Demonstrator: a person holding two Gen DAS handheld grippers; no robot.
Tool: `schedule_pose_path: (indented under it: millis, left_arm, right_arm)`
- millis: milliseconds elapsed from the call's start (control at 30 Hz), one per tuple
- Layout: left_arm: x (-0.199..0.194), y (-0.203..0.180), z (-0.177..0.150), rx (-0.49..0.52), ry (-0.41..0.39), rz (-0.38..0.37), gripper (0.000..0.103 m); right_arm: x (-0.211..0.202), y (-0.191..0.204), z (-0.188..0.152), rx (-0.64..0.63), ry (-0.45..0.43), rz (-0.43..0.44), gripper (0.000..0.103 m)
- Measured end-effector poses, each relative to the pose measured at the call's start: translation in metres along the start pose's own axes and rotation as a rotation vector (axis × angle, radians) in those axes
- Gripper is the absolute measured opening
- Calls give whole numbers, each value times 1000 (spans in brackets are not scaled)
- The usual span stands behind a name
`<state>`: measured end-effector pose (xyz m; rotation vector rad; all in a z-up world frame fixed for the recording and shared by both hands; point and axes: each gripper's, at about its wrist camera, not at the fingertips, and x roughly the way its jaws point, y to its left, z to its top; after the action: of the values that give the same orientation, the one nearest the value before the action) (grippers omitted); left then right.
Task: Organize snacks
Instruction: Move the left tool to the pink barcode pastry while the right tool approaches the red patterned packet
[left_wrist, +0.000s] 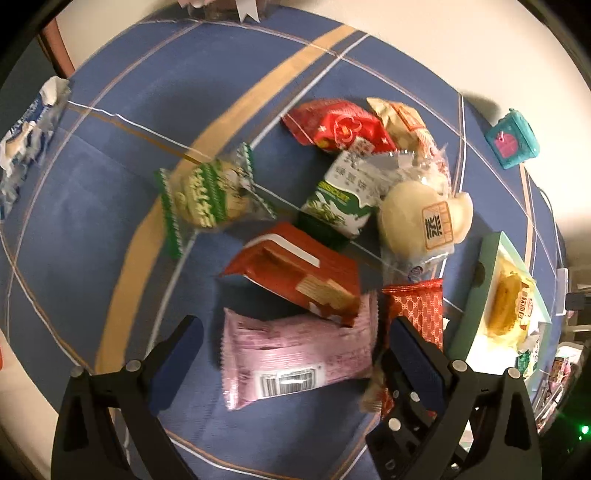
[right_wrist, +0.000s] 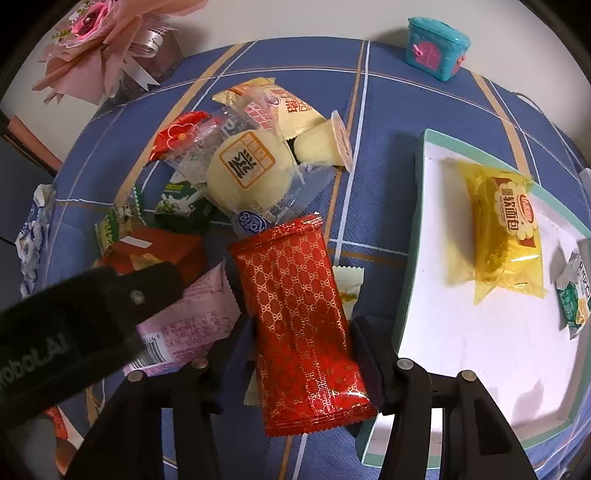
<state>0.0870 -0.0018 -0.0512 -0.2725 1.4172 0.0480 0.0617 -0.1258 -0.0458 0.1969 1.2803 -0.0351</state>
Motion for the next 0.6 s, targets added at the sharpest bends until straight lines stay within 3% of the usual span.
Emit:
schedule_pose_path:
  millis: [367, 600]
  left_arm:
    - [29, -22, -13, 20, 47, 60, 100]
    - [41, -12, -24, -29, 66, 35, 96]
  right_arm:
    - [9, -13, 2, 21, 12, 29, 56]
    - [12, -12, 2, 14, 14, 23, 56]
